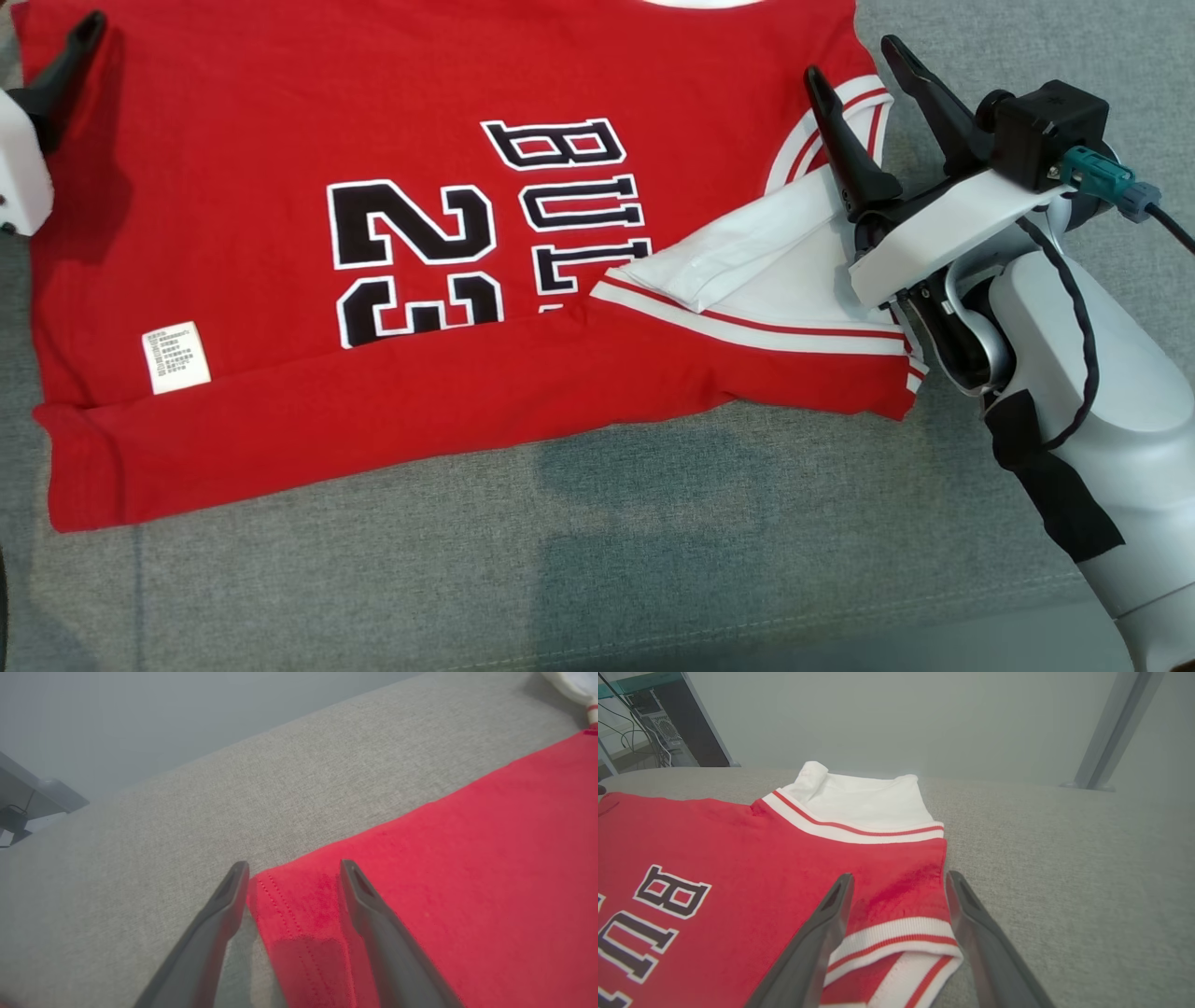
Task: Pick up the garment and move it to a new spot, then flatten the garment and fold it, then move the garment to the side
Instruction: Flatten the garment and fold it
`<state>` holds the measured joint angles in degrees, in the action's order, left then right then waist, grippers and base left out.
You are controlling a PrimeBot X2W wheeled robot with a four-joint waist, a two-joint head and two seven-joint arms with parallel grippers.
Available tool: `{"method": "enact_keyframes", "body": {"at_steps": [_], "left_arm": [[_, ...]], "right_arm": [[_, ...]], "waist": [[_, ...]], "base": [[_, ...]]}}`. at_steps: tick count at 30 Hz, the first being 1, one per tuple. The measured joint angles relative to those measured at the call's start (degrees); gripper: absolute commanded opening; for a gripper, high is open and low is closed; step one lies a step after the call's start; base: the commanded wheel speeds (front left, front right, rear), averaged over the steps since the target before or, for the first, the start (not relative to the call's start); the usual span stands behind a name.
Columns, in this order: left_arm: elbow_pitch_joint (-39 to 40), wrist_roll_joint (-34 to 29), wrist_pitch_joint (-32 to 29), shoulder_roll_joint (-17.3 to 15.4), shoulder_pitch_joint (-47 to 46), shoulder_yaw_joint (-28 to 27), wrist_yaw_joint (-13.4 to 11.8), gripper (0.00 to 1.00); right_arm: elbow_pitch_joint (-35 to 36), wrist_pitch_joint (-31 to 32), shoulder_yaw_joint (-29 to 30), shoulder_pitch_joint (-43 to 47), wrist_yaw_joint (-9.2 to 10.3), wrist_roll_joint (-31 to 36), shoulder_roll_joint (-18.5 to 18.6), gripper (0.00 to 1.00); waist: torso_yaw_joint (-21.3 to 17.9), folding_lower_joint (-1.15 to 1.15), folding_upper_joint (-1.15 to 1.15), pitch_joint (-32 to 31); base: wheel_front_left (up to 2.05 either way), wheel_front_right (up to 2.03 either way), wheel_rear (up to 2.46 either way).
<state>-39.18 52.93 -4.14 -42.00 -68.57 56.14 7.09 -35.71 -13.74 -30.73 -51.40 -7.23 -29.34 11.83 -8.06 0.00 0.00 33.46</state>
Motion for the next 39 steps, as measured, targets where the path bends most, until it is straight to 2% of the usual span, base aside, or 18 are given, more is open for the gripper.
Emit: {"method": "enact_keyframes", "body": {"at_steps": [10,16,23,24,25,26,27,29,34,39], "left_arm": [[-0.7,6.4,0.7,-4.3,-1.7,1.9,0.0,1.00],[-0.7,10.7,0.6,-4.5,-2.3,2.5,0.0,1.00],[0.1,12.0,0.6,-5.9,-2.8,4.6,0.0,1.00],[0.1,12.3,0.6,-5.9,-3.0,4.8,0.0,0.94],[0.2,12.4,0.7,-5.9,-3.3,5.1,0.0,0.78],[0.4,12.7,1.1,-5.8,-3.4,5.3,0.0,0.54],[0.8,13.1,1.5,-5.8,-3.4,5.6,0.0,0.38],[1.7,13.9,1.9,-5.5,-3.4,6.2,0.0,0.00],[3.3,14.8,3.5,-5.4,-3.4,8.0,0.0,0.00],[5.9,14.8,9.4,-4.5,-3.4,10.0,0.0,0.00]], "right_arm": [[2.4,-0.5,-1.4,0.0,0.00,-0.5,-0.6,1.00],[3.6,-0.5,-1.7,0.0,-0.01,-0.5,-0.6,1.00],[4.8,-0.6,-1.8,-0.9,0.00,-0.9,-0.6,1.00],[4.9,-0.6,-1.8,-1.0,0.00,-0.9,-0.6,1.00],[5.0,-0.6,-1.8,-1.0,0.00,-0.9,-0.6,1.00],[5.0,-0.6,-1.8,-1.0,0.00,-0.9,-0.6,1.00],[5.0,-0.6,-1.7,-1.0,0.00,-0.9,-0.6,1.00],[4.9,-0.6,-1.5,-0.9,0.00,-0.9,-0.5,1.00],[4.6,-0.6,-1.1,-1.0,0.00,-0.9,-0.1,1.00],[2.6,-0.4,1.6,-2.2,0.00,-2.7,1.2,1.00]], "waist": [[-1.1,0.00,0.00,1.6],[-1.6,0.00,0.00,2.8],[-2.0,0.00,0.00,3.8],[-1.9,0.00,0.00,3.8],[-1.9,0.00,0.00,3.9],[-1.9,0.00,0.00,3.9],[-1.8,0.00,0.00,3.8],[-1.6,0.00,0.00,3.8],[-0.8,0.00,0.00,3.5],[0.8,0.00,0.00,2.7]], "base": [[0.00,0.00,0.00],[0.00,0.00,0.00],[0.00,0.00,0.00],[0.00,0.00,0.00],[0.00,0.00,0.00],[0.00,0.00,0.00],[0.00,0.00,0.00],[0.00,0.00,0.00],[0.00,0.00,0.00],[0.00,0.00,0.00]]}}
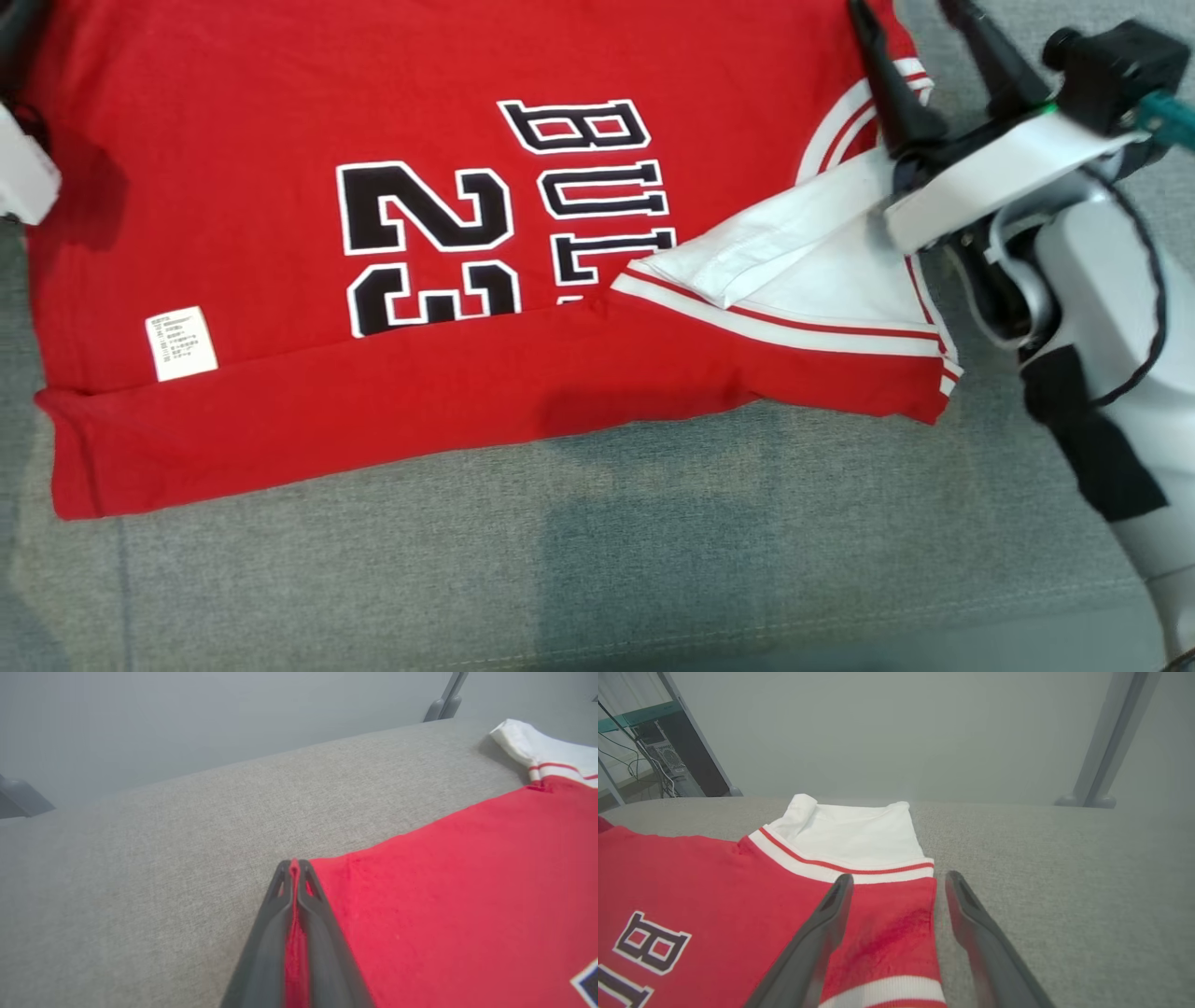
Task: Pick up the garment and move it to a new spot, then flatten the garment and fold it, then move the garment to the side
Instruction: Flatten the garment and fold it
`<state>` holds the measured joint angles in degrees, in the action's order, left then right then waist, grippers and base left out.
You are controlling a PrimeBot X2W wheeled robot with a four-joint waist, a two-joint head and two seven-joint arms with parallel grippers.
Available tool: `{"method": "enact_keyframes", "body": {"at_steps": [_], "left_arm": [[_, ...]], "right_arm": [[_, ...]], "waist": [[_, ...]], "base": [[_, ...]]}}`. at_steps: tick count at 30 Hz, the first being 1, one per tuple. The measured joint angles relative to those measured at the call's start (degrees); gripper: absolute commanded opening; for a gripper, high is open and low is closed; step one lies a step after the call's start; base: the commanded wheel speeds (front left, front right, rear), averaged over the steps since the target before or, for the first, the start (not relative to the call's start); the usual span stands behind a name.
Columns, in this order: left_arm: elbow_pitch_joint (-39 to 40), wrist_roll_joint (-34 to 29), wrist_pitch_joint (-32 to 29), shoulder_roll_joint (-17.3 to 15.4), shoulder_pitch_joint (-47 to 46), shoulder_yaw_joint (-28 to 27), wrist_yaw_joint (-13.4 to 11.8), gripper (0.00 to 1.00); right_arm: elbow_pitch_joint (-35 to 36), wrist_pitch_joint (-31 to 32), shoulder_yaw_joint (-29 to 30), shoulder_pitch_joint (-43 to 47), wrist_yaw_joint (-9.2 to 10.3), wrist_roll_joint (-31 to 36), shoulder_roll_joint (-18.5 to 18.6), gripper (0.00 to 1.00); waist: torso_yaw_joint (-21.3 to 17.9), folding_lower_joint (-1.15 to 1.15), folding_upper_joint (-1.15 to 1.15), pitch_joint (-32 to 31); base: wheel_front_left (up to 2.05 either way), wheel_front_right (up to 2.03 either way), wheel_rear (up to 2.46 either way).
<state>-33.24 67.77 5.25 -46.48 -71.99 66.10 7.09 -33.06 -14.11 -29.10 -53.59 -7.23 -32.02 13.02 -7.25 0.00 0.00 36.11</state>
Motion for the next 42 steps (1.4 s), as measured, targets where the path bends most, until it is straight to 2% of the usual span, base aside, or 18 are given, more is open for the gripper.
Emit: {"method": "enact_keyframes", "body": {"at_steps": [5,13,21,26,35,36,37,38,40,41,42], "left_arm": [[3.5,-0.1,5.5,1.2,-0.1,2.0,0.0,0.00],[5.7,-1.2,8.9,5.2,-1.7,4.5,0.0,0.00],[7.2,-2.5,9.2,10.0,-2.8,5.0,0.0,0.00],[8.9,-4.9,9.3,11.7,-2.8,3.6,0.0,0.00],[10.8,-8.0,9.4,13.8,-2.8,1.8,0.0,0.00],[10.8,-8.2,9.4,14.0,-2.8,1.6,0.0,0.00],[10.8,-8.3,9.4,14.1,-2.8,1.5,0.0,0.00],[10.8,-8.3,9.4,14.2,-2.8,1.4,0.0,0.00],[10.9,-8.3,9.4,14.4,-2.7,1.0,0.0,0.00],[10.9,-8.3,9.4,14.4,-2.6,1.0,0.0,0.00],[10.9,-8.3,9.4,14.4,-2.5,0.9,0.0,0.00]], "right_arm": [[-2.2,3.3,2.5,-5.6,0.00,-0.9,2.1,1.00],[-9.0,11.4,3.1,-15.4,0.00,-0.4,3.6,1.00],[-18.1,16.7,5.0,-22.1,0.00,0.8,3.5,1.00],[-22.6,18.8,5.9,-24.8,0.00,2.3,3.4,1.00],[-28.2,19.2,6.9,-28.3,0.00,4.3,3.5,1.00],[-28.4,19.2,6.8,-28.4,0.00,4.3,3.5,0.83],[-28.4,19.2,6.8,-28.4,0.00,4.1,3.5,0.83],[-28.4,19.2,6.6,-28.4,0.00,4.1,3.5,0.53],[-28.4,19.2,6.4,-28.5,0.00,4.0,3.5,0.13],[-28.4,19.1,6.1,-28.5,0.00,3.8,3.5,0.00],[-28.3,19.1,5.8,-28.5,0.00,3.6,3.5,0.00]], "waist": [[2.3,0.00,0.00,-0.3],[7.7,0.00,0.00,0.2],[12.7,0.00,0.00,1.5],[14.8,0.00,0.00,2.8],[17.5,0.00,0.00,4.5],[17.6,0.00,0.00,4.5],[17.7,0.00,0.00,4.5],[17.7,0.00,0.00,4.5],[17.6,0.00,0.00,4.4],[17.5,0.00,0.00,4.3],[17.5,0.00,0.00,4.2]], "base": [[0.00,0.00,0.00],[0.00,0.00,0.00],[0.00,0.00,0.00],[0.00,0.00,0.00],[0.00,0.00,0.00],[0.00,0.00,0.00],[0.00,0.00,0.00],[0.00,0.00,0.00],[0.00,0.00,0.00],[0.00,0.00,0.00],[0.00,0.00,0.00]]}}
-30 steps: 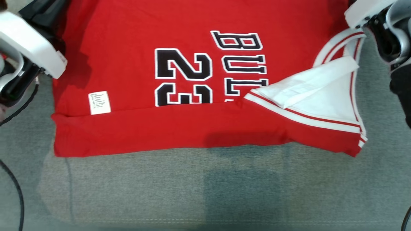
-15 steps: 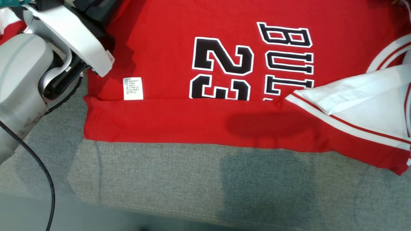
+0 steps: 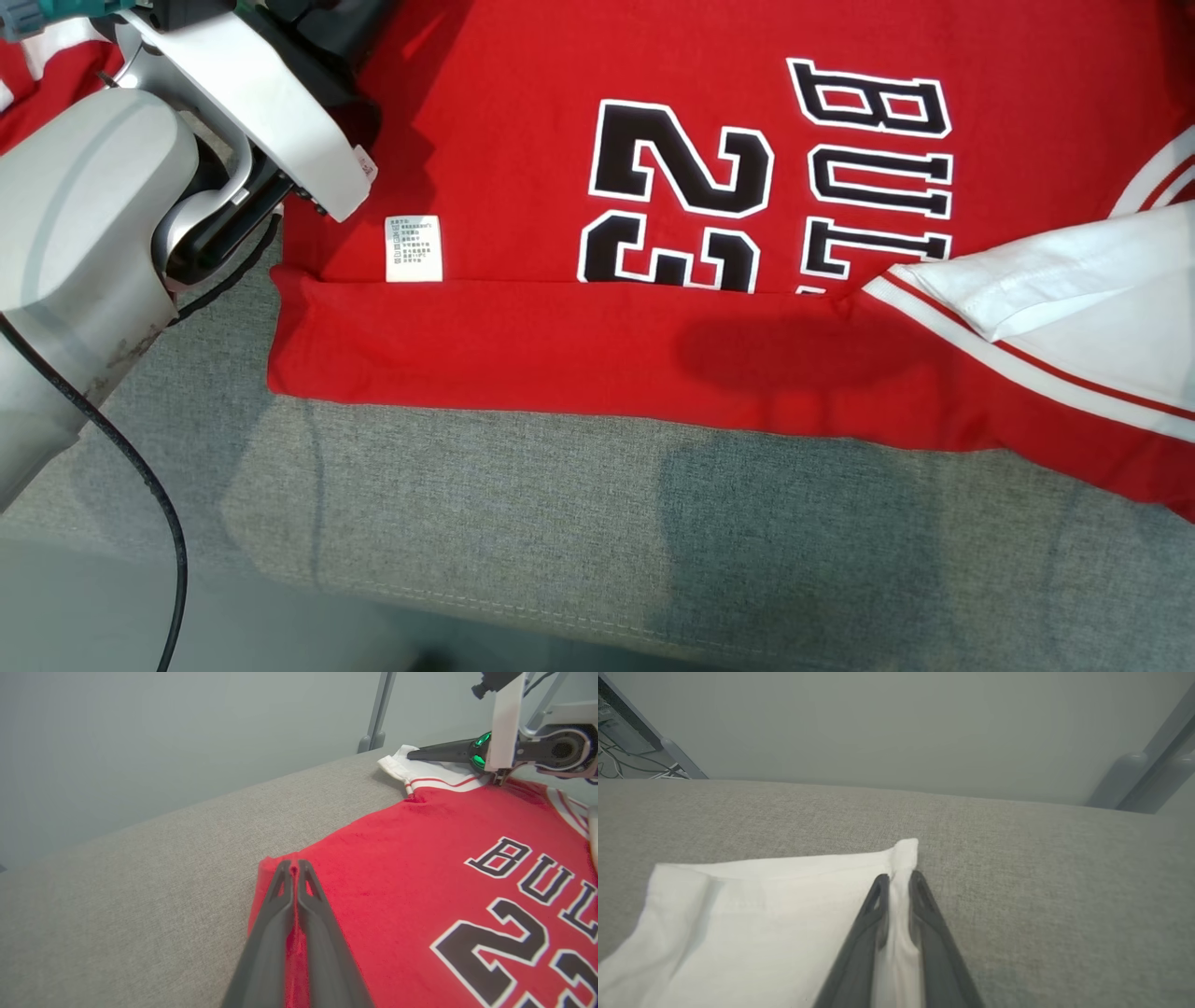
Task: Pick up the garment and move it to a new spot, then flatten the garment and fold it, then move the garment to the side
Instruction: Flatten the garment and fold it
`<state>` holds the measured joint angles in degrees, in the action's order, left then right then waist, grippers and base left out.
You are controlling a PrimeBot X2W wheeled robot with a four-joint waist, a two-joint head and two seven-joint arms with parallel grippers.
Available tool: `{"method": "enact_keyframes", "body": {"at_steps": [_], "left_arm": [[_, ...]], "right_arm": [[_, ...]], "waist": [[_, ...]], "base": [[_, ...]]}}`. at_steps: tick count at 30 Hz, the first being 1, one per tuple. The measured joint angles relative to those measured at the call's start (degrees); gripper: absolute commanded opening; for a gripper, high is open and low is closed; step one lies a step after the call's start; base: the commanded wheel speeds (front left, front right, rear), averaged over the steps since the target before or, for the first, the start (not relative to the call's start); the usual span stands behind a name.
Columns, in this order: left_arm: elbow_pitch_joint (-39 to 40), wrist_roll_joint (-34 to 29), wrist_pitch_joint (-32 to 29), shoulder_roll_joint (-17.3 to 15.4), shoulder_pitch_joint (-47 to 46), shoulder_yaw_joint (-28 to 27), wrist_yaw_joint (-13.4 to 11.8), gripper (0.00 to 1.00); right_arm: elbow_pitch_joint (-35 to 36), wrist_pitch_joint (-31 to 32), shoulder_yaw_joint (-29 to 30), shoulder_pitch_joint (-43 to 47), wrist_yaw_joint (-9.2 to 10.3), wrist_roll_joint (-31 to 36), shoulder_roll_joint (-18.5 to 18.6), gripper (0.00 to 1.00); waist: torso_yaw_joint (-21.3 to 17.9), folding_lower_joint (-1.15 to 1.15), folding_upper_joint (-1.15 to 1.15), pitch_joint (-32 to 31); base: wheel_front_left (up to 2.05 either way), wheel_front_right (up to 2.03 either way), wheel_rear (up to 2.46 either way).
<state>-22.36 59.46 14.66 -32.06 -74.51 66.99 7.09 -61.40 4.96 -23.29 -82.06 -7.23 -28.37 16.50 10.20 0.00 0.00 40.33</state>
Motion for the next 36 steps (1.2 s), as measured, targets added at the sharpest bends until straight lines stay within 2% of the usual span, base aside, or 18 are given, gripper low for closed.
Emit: {"method": "enact_keyframes", "body": {"at_steps": [7,13,16,25,30,36], "left_arm": [[-0.2,0.0,0.0,-1.0,0.4,-0.7,0.0,0.00],[-0.5,0.4,0.0,-3.6,2.5,-1.1,0.0,0.00],[-0.5,1.3,0.0,-5.3,3.9,-0.9,0.0,0.00],[-0.9,4.7,0.0,-10.2,6.0,0.9,0.0,0.00],[-1.8,7.0,0.0,-12.5,6.8,4.1,0.0,0.00],[-2.9,9.2,0.0,-13.6,6.9,6.0,0.0,0.00]], "right_arm": [[2.3,-2.6,-1.5,0.5,0.00,-2.5,0.2,0.00],[9.6,-2.7,-5.5,4.0,0.00,-8.6,1.1,0.00],[15.1,-1.9,-8.0,6.8,0.00,-13.0,3.2,0.00],[30.2,1.9,-13.2,14.2,0.00,-24.7,13.2,0.00],[36.4,3.6,-15.5,17.8,0.00,-29.5,16.7,0.00],[41.9,4.6,-17.6,20.8,0.00,-33.5,19.7,0.00]], "waist": [[-1.1,0.00,0.00,-0.5],[-2.8,0.00,0.00,-2.0],[-3.6,0.00,0.00,-3.2],[-6.3,0.00,0.00,-6.1],[-7.6,0.00,0.00,-6.8],[-8.5,0.00,0.00,-6.9]], "base": [[0.00,0.00,0.00],[0.00,0.00,0.00],[0.00,0.00,0.00],[0.00,0.00,0.00],[0.00,0.00,0.00],[0.00,0.00,0.00]]}}
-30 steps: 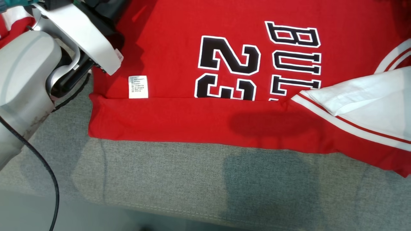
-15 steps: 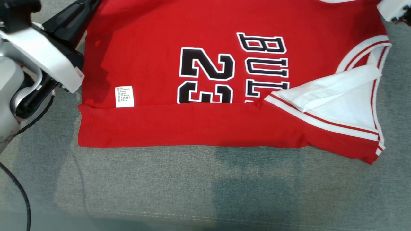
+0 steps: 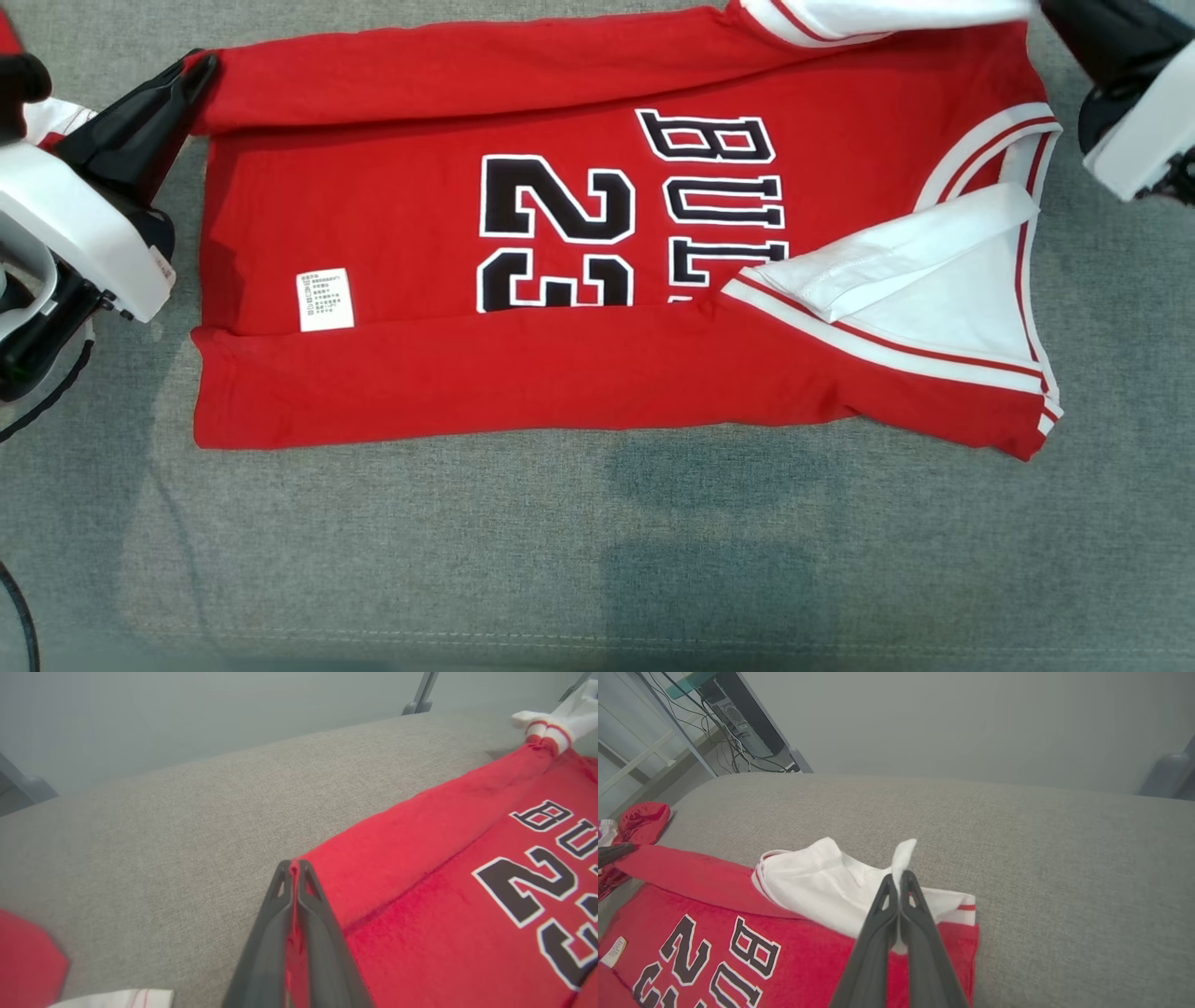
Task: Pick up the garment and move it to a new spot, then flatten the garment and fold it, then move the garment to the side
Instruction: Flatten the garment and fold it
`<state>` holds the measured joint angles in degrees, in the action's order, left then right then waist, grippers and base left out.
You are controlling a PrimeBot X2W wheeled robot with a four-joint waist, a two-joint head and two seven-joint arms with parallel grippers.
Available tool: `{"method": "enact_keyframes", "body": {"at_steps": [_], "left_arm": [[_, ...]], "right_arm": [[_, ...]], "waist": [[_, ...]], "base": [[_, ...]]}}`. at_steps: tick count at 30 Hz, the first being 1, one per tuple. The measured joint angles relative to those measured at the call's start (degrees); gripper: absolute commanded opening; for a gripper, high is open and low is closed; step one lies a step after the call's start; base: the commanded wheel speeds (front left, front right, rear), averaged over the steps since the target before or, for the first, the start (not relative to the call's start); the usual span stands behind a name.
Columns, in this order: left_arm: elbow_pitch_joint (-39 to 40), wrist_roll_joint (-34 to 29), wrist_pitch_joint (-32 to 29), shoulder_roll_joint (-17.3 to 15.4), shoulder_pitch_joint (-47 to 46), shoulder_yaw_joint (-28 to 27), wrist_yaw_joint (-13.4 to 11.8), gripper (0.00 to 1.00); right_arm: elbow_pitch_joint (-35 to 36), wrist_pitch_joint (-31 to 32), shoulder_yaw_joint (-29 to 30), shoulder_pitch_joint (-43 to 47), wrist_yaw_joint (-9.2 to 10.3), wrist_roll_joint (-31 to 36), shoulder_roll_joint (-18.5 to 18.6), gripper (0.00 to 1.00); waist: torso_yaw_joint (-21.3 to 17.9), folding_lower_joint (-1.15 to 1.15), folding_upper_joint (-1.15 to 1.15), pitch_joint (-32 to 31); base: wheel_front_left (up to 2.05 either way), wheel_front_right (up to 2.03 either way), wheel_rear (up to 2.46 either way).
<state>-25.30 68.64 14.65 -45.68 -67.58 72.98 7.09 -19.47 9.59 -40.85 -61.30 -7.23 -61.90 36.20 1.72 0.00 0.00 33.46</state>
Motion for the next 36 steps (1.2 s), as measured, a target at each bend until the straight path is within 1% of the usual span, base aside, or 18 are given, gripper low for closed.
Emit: {"method": "enact_keyframes", "body": {"at_steps": [7,12,19,25,36], "left_arm": [[-0.9,1.4,0.0,-0.4,0.0,1.4,0.0,0.00],[0.6,1.5,0.0,-0.9,0.5,2.3,0.0,0.00],[2.4,0.8,0.0,-2.3,3.2,2.5,0.0,0.00],[3.0,-0.5,-0.4,-2.0,5.4,2.7,0.0,0.00],[2.9,-0.2,-0.3,-2.0,7.9,2.7,0.0,0.00]], "right_arm": [[3.1,1.1,-1.8,3.7,0.00,-3.7,2.1,0.00],[4.3,1.1,-2.7,6.1,0.00,-4.5,3.8,0.00],[5.9,1.0,-3.2,7.9,0.00,-5.7,4.1,0.00],[7.5,0.9,-3.9,9.1,0.00,-6.7,5.1,0.00],[9.0,-0.6,-4.2,12.8,0.00,-8.7,6.9,0.00]], "waist": [[-0.6,0.00,0.00,-0.2],[-0.7,0.00,0.00,-0.8],[-0.9,0.00,0.00,-1.4],[-0.9,0.00,0.00,-1.9],[-0.7,0.00,0.00,-4.0]], "base": [[0.00,0.00,0.00],[0.00,0.00,0.00],[0.00,0.00,0.00],[0.00,0.00,0.00],[0.00,0.00,0.00]]}}
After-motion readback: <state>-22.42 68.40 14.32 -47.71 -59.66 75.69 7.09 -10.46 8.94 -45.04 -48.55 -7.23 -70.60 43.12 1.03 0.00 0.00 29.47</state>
